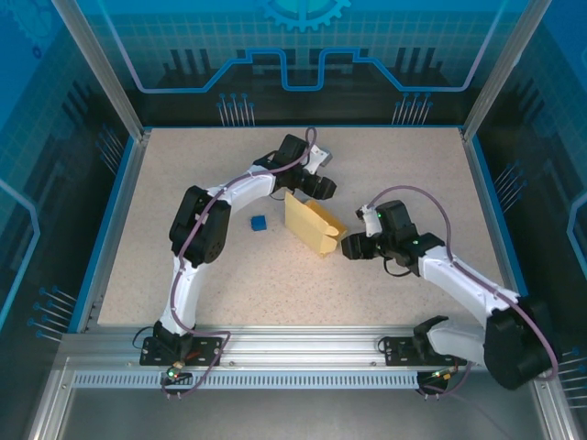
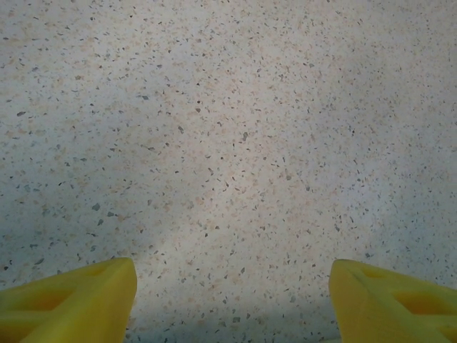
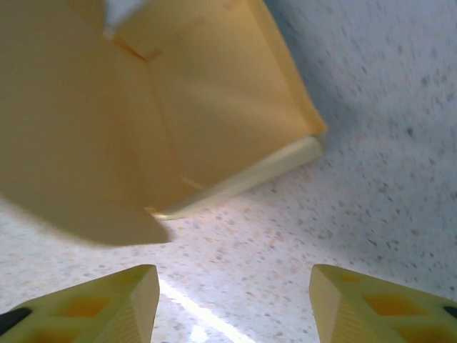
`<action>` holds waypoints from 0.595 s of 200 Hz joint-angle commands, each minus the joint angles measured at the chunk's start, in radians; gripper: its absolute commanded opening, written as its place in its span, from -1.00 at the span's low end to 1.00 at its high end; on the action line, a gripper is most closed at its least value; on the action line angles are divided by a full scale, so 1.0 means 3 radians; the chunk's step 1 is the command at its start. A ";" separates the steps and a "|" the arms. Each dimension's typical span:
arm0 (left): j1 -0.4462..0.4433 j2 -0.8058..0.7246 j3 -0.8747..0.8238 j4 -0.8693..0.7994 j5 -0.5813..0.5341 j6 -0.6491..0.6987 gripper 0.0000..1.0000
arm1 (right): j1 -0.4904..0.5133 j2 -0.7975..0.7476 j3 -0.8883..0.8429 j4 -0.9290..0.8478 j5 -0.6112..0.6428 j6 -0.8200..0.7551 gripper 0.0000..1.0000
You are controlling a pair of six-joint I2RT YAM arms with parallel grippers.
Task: Fold the paper box
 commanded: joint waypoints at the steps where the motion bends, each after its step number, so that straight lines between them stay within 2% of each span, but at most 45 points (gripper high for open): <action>1: 0.0033 -0.0022 -0.0050 0.0047 0.0127 -0.0063 0.45 | 0.0045 -0.0450 -0.0012 0.0137 -0.0186 -0.0279 0.18; 25: 0.0035 -0.0046 -0.0061 0.0047 0.0128 -0.0057 0.45 | 0.0072 -0.0681 0.0068 0.0097 -0.0276 -0.0484 0.23; 44: 0.0035 -0.0052 -0.0073 0.0062 0.0151 -0.0064 0.44 | 0.0092 -0.0633 0.0188 0.0162 -0.0294 -0.0616 0.28; 76: 0.0034 -0.0059 -0.0075 0.0068 0.0159 -0.0078 0.44 | 0.0068 -0.0166 0.0574 0.0217 -0.0184 -0.0920 0.33; 119: 0.0032 -0.0079 -0.0076 0.0063 0.0164 -0.0083 0.44 | -0.0082 0.0590 0.1151 0.0255 -0.0501 -0.1101 0.35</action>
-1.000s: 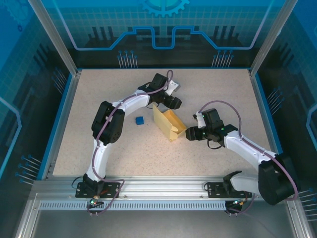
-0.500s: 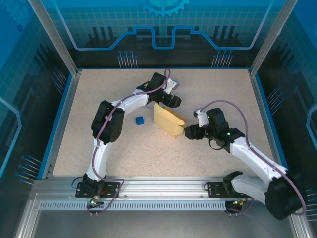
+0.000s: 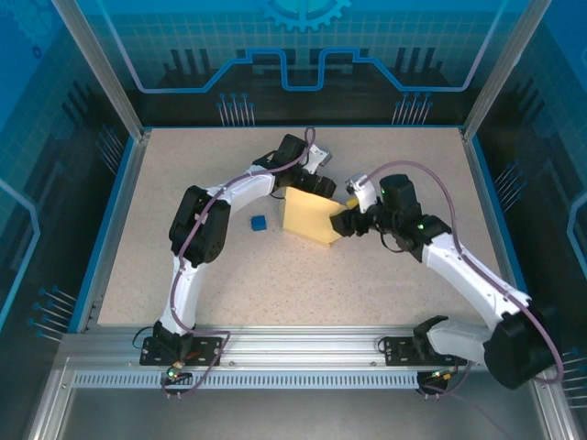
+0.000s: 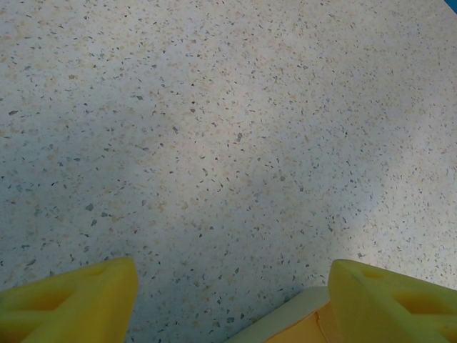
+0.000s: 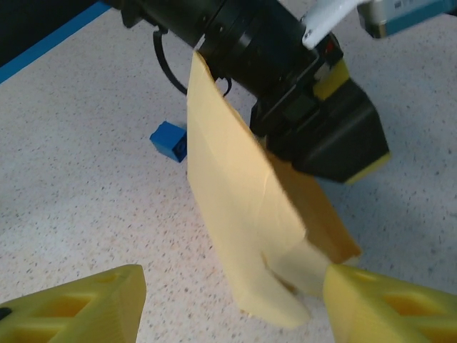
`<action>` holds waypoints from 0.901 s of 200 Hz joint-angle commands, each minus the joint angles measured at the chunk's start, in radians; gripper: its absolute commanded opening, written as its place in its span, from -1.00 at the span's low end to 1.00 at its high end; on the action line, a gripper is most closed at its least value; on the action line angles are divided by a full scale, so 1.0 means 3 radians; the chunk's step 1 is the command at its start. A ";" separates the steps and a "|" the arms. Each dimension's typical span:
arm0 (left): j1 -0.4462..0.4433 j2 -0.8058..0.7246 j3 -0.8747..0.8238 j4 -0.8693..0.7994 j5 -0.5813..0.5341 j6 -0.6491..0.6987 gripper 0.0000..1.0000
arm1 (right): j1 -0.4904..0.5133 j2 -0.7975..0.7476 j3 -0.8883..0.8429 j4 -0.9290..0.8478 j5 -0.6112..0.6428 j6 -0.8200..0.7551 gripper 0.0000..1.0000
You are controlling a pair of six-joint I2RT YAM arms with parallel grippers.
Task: Fold the paper box
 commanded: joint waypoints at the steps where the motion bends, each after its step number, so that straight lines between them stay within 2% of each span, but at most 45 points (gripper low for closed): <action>1: 0.0022 -0.0079 -0.0060 0.0038 0.0103 -0.0050 0.44 | -0.0091 0.0331 0.0334 0.0083 -0.0250 -0.0222 0.35; 35: 0.0022 -0.0094 -0.0069 0.0021 0.0089 -0.0025 0.44 | -0.0111 0.0801 0.0683 -0.0133 -0.0535 -0.0396 0.27; 67: 0.0023 -0.0100 -0.0069 0.0007 0.0072 0.0001 0.44 | -0.0118 0.0999 0.0861 -0.0374 -0.0674 -0.0605 0.17; 131: 0.0080 -0.0120 -0.0061 0.0033 0.0061 -0.0026 0.44 | -0.0163 0.1177 0.0988 -0.0650 -0.0693 -0.0828 -0.47; 146: 0.0108 -0.0124 -0.0048 0.0038 0.0077 -0.0034 0.44 | -0.0170 0.1172 0.0988 -0.0686 -0.0680 -0.0850 -0.56; 180: 0.0168 -0.0082 0.0007 0.0050 0.0088 -0.0073 0.45 | -0.0179 0.1146 0.0973 -0.0719 -0.0689 -0.0882 -0.59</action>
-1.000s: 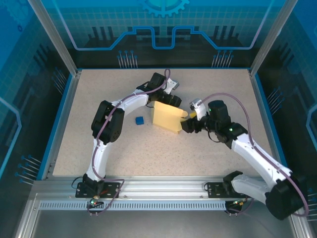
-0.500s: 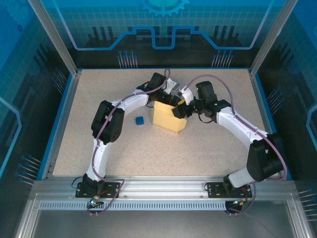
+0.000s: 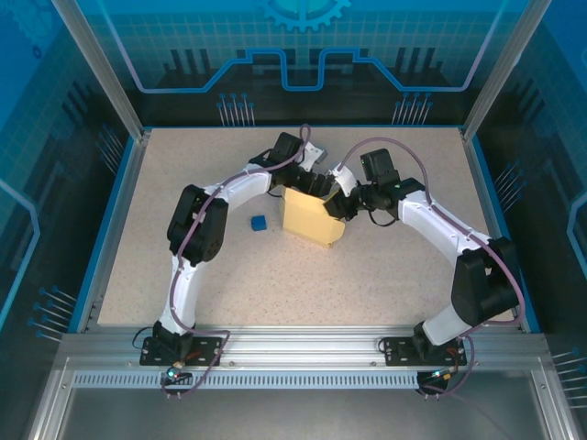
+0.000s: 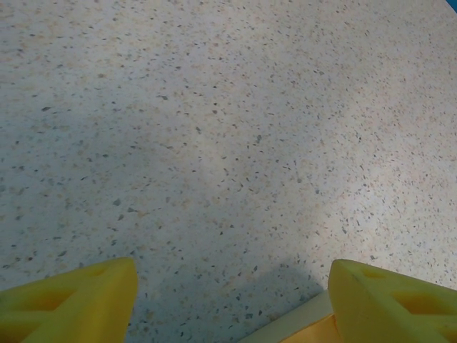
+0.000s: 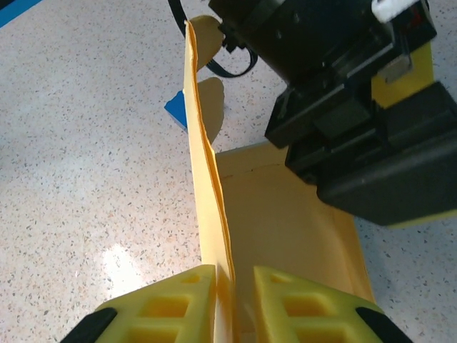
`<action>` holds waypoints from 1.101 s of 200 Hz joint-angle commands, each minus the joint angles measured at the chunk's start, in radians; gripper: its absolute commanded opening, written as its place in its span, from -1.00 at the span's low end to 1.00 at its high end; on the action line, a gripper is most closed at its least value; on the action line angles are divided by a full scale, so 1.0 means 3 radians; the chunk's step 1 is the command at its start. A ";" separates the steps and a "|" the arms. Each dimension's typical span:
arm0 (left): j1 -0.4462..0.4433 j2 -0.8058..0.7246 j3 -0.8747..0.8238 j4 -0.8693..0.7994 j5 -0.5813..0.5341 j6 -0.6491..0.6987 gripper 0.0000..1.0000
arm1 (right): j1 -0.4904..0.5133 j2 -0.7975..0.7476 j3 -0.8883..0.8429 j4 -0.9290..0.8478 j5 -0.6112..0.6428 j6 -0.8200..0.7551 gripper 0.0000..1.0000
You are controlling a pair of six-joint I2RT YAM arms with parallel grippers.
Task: Fold the paper box
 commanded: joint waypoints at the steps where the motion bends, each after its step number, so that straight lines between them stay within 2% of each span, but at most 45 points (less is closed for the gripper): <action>1: 0.0068 -0.0079 0.0011 0.0052 0.0079 -0.0045 0.46 | -0.0039 0.0003 0.0077 -0.0127 -0.0070 -0.0085 -0.59; 37: 0.0143 -0.0061 0.0114 0.0061 0.0026 -0.0085 0.46 | -0.0039 -0.0033 0.0072 -0.0107 -0.0085 -0.0037 -0.51; 87: 0.0290 -0.0371 -0.0020 0.0244 -0.0405 -0.0273 0.46 | -0.0026 -0.0047 0.0050 -0.0152 -0.0165 0.0090 -0.23; 102: 0.0347 -0.0534 -0.0165 0.0303 -0.0559 -0.0351 0.46 | -0.0019 -0.0101 -0.0026 -0.0157 -0.0169 0.0161 -0.17; 151: 0.0455 -0.1207 -0.0901 0.0566 -0.1001 -0.0538 0.47 | 0.0076 -0.0372 -0.0330 -0.0129 -0.0240 0.0412 -0.13; 190: 0.0455 -0.1671 -0.1484 0.0739 -0.1112 -0.0649 0.48 | 0.0272 -0.0633 -0.0673 0.0069 -0.0319 0.0658 -0.10; 220: 0.0456 -0.1954 -0.1847 0.0838 -0.1172 -0.0736 0.48 | 0.0455 -0.0748 -0.0843 0.0179 -0.0208 0.0823 -0.05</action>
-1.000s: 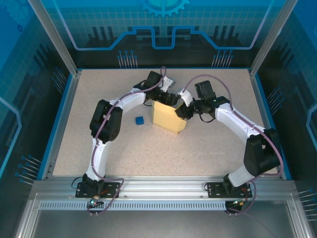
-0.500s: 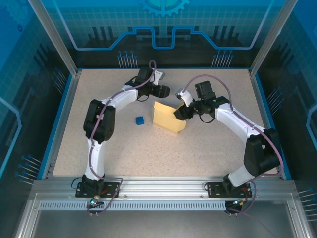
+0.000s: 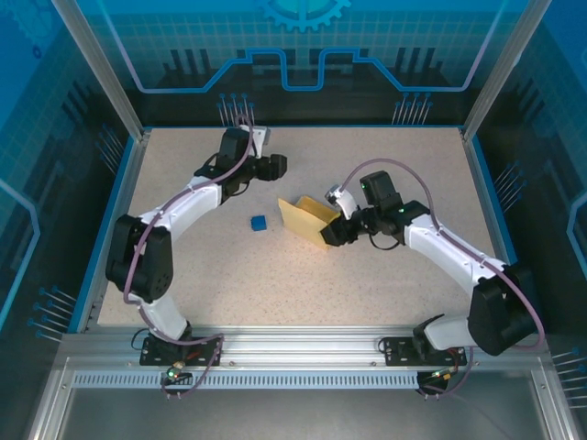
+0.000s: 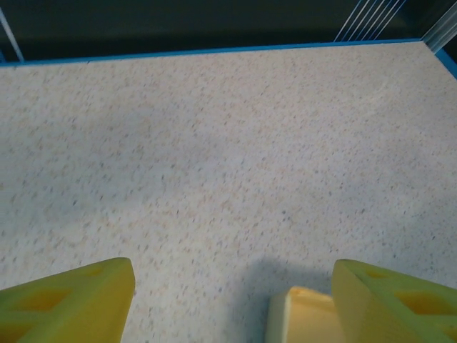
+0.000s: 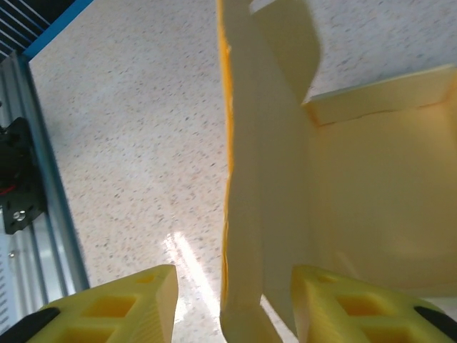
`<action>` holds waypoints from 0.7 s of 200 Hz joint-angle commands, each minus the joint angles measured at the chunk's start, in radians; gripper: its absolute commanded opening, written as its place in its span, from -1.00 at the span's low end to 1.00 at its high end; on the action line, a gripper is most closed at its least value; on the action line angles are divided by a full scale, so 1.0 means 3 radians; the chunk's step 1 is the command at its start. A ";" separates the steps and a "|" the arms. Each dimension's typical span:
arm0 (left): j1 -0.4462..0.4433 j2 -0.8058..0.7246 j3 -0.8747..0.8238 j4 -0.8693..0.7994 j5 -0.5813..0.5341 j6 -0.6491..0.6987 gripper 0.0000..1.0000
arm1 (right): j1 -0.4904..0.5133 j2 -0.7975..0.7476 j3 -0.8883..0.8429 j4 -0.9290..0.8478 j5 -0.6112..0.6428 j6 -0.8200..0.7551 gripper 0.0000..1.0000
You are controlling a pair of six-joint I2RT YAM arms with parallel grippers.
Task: Fold the paper box
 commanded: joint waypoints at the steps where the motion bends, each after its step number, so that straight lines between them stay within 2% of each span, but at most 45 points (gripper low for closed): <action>1: 0.0002 -0.0249 -0.0251 0.0171 -0.0131 -0.0141 0.48 | 0.0136 -0.0117 -0.0133 0.0143 -0.0005 0.0223 -0.05; 33: 0.0001 -0.0528 -0.0615 0.0272 -0.0252 -0.0200 0.49 | 0.0249 -0.0242 -0.0225 0.0230 0.0006 0.0406 -0.01; 75: 0.0004 -0.0747 -0.0911 0.0385 -0.0411 -0.0261 0.53 | 0.0558 -0.0228 -0.0225 0.0262 0.0036 0.0517 0.06; 103: 0.0003 -0.0797 -0.0986 0.0411 -0.0390 -0.0297 0.53 | 0.0542 -0.0385 -0.0228 0.0082 0.0249 0.0464 0.12; 140: 0.0002 -0.0840 -0.1069 0.0465 -0.0390 -0.0309 0.54 | 0.0396 -0.0726 -0.0381 -0.0141 0.0395 0.0468 0.32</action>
